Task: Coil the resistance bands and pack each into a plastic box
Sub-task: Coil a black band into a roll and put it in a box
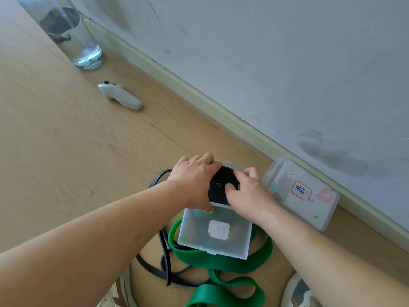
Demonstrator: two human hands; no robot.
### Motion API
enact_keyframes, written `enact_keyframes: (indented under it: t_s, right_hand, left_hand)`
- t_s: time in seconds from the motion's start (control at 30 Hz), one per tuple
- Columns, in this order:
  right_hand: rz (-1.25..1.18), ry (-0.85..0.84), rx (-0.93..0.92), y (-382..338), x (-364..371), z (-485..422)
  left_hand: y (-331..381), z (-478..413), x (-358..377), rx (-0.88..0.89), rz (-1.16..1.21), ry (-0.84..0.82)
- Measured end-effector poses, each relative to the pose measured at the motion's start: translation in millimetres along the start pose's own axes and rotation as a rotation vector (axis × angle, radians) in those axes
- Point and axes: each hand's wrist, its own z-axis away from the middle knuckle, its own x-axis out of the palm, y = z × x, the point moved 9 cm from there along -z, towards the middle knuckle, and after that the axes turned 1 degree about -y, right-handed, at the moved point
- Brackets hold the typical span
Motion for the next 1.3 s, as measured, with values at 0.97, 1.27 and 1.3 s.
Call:
enact_keyframes:
  t_s: [0.97,1.27,1.3]
  right_hand:
    - [0.223,-0.256,-0.182,-1,4,-14]
    - [0.368,-0.258,-0.116,-8,8,-21]
    - [0.386,-0.273,-0.100,-9,9,-21]
  left_hand:
    - [-5,19,10,0.188,0.152,0.131]
    - [5,1,10,0.161,-0.084,0.043]
    - [6,-1,13,0.161,-0.104,0.019]
